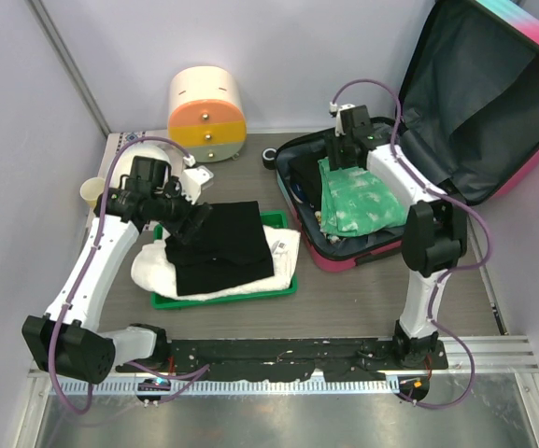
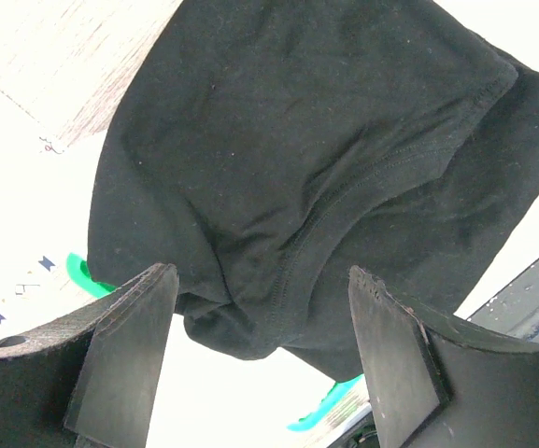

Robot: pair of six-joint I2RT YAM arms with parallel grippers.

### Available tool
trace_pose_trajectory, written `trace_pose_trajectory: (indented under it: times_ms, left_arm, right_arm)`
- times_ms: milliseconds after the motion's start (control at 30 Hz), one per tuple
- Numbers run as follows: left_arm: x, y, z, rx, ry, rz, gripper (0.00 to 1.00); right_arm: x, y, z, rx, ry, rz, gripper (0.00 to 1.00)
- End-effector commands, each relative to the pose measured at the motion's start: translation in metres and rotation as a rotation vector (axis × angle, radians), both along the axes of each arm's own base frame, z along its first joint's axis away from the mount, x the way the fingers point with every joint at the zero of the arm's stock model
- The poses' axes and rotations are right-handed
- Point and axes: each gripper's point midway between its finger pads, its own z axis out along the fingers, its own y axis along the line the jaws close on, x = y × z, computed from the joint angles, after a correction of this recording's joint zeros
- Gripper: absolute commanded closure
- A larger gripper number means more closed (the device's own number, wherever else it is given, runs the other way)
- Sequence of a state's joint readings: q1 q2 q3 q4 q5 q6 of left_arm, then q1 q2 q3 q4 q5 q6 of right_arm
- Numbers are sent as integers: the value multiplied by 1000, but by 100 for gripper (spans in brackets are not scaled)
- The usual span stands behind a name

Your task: Open, take out, and arrange the luggage

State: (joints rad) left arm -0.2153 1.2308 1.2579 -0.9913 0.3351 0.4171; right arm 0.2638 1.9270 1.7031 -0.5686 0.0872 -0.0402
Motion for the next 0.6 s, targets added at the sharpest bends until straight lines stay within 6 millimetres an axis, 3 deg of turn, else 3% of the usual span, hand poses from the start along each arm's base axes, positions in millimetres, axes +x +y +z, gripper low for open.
trace_pose_trajectory:
  times_ms: [0,200,367,567]
  left_arm:
    - [0,-8,13,-58,-25,11,22]
    - [2,-9,18,-63,-37,11,22]
    - [4,-12,21,-81,-34,12,22]
    - [6,-11,19,-71,-31,13,23]
  right_arm:
    - [35,16,32,-34,-159,-55,43]
    - [28,20,1,-93,-106,-53,42]
    - [36,17,-10,-125,-115,-72,42]
    - [42,27,-38,-116,-65,-39,40]
